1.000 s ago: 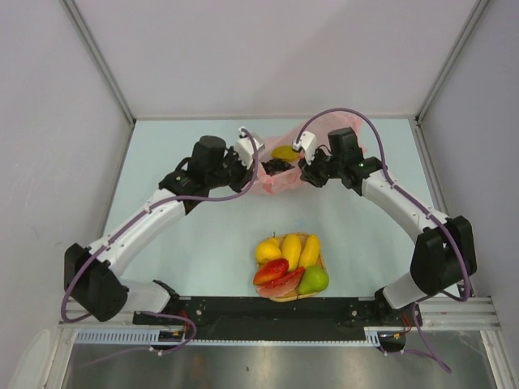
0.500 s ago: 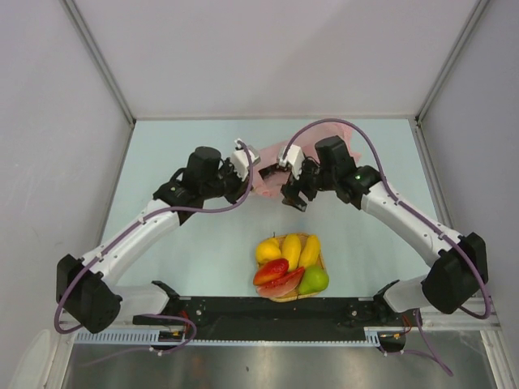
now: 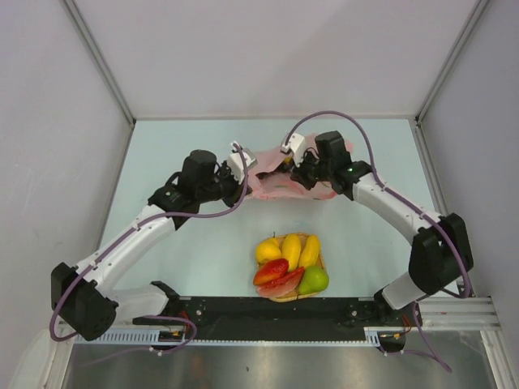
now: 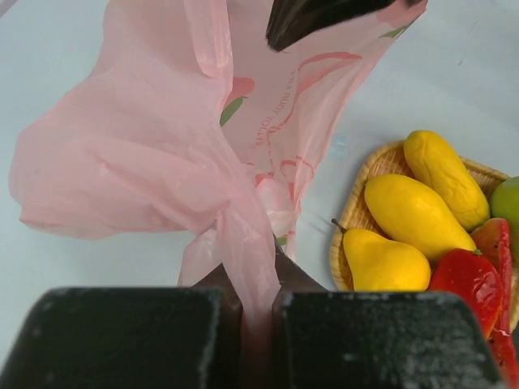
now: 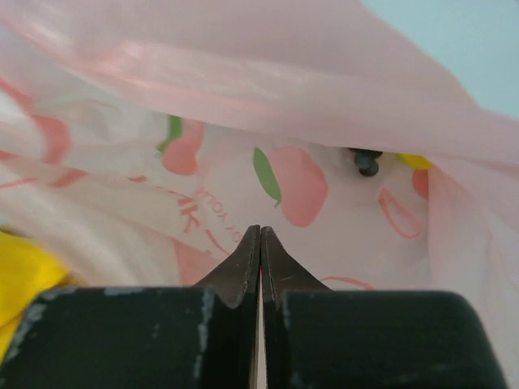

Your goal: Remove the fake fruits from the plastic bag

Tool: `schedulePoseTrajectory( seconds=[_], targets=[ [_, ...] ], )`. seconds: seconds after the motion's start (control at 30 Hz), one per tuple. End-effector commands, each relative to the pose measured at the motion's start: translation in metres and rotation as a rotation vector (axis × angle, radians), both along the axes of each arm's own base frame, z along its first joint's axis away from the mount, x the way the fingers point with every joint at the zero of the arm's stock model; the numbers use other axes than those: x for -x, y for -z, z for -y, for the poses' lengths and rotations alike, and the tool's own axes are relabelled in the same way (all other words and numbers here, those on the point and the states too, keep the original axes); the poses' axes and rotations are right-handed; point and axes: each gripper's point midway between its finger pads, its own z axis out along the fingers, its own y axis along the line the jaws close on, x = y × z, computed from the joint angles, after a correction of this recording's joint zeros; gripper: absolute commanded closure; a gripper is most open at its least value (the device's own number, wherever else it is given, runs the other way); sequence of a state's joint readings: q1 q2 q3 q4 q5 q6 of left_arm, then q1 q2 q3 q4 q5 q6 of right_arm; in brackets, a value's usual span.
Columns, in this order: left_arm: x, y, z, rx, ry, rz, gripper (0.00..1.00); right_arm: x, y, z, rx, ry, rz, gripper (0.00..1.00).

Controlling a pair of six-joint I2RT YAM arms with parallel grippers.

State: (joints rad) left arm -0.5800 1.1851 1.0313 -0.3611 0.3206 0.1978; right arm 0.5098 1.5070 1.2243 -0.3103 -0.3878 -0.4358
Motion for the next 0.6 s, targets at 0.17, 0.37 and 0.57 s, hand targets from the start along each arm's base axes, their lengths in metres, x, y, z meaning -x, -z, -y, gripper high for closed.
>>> schedulePoseTrajectory(
  seconds=[0.17,0.37,0.57],
  targets=[
    [0.006,-0.062,0.004,0.151,0.026,0.060,1.00,-0.016,0.084,0.061,0.299,0.160,0.045,1.00],
    [0.003,-0.054,-0.003,0.116,0.030,0.093,1.00,0.062,0.104,0.103,0.266,0.174,-0.142,1.00],
    [0.008,-0.050,0.007,0.137,0.073,0.041,1.00,0.018,0.081,0.076,0.236,0.142,0.013,0.98]
  ],
)
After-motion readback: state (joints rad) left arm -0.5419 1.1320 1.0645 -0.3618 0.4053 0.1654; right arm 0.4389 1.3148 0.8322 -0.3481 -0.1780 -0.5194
